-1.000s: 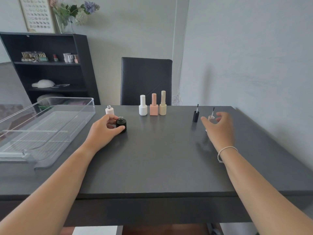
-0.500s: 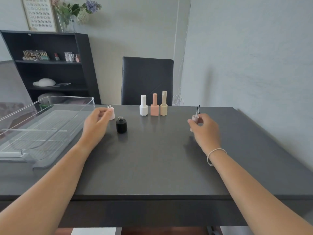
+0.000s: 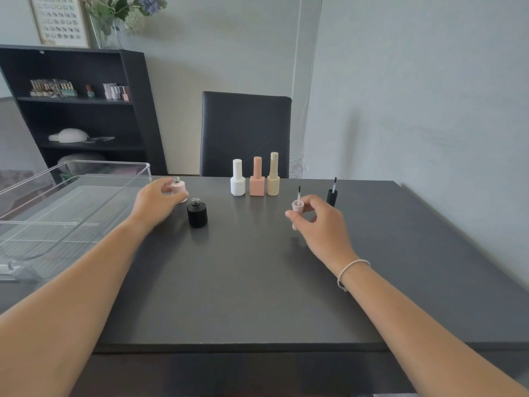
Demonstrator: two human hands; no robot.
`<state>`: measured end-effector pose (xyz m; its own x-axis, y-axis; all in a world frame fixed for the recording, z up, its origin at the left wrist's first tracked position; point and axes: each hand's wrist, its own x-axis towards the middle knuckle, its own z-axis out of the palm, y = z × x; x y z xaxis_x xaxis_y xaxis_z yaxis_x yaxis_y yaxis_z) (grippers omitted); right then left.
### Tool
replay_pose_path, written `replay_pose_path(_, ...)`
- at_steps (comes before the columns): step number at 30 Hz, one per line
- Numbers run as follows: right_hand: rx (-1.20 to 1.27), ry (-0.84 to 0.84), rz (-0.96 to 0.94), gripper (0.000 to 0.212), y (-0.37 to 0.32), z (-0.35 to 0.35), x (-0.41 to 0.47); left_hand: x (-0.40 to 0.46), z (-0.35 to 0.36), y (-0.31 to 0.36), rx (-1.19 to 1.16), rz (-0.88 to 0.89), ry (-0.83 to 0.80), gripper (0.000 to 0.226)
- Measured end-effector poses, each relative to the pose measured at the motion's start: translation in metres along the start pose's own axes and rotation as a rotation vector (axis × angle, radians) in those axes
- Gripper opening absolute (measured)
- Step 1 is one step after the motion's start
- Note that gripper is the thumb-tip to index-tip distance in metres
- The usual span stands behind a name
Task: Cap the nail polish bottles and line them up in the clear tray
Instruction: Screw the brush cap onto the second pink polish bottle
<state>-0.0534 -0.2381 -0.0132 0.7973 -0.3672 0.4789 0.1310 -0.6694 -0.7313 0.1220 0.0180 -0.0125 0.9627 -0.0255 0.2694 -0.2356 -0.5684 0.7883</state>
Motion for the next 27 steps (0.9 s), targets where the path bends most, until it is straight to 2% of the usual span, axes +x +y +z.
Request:
replay_pose_path(3, -0.009, -0.005, -0.02, 0.009, 0.0, 0.001, 0.001, 0.002, 0.003, -0.001, -0.023, -0.008, 0.049, 0.041)
replay_pose_path(6, 0.009, -0.017, -0.025, 0.009, 0.0, 0.001, 0.0, 0.004, 0.004, -0.001, -0.018, -0.021, 0.039, 0.043)
replay_pose_path(9, 0.004, -0.019, -0.03, 0.009, 0.001, 0.0, 0.0, 0.005, 0.007, 0.003, 0.022, 0.007, 0.042, 0.028)
replay_pose_path(12, 0.008, -0.012, -0.02, 0.009, 0.001, -0.001, 0.0, -0.001, 0.005, 0.007, -0.05, -0.022, 0.087, 0.025)
replay_pose_path(15, 0.012, -0.01, -0.013, 0.009, 0.001, -0.002, 0.001, -0.01, -0.008, 0.019, -0.197, 0.003, 0.262, 0.026)
replay_pose_path(17, 0.012, -0.016, -0.022, 0.008, -0.001, -0.002, 0.001, -0.021, -0.019, 0.037, -0.324, 0.1, 0.426, 0.027)
replay_pose_path(19, 0.011, -0.03, -0.033, 0.008, -0.003, -0.001, 0.002, -0.039, -0.023, 0.06, -0.404, 0.246, 0.475, 0.019)
replay_pose_path(21, 0.031, -0.048, -0.037, 0.007, -0.004, -0.002, 0.002, -0.06, -0.016, 0.079, -0.444, 0.36, 0.36, 0.017)
replay_pose_path(23, 0.074, -0.058, -0.046, 0.012, -0.006, -0.003, 0.001, -0.08, 0.001, 0.089, -0.426, 0.439, 0.154, 0.02)
replay_pose_path(25, 0.131, -0.061, -0.056, 0.016, -0.007, -0.005, 0.0, -0.096, 0.02, 0.092, -0.389, 0.49, -0.036, 0.023)
replay_pose_path(27, 0.186, -0.073, -0.063, 0.019, -0.01, -0.009, -0.002, -0.105, 0.034, 0.089, -0.34, 0.509, -0.149, 0.023)
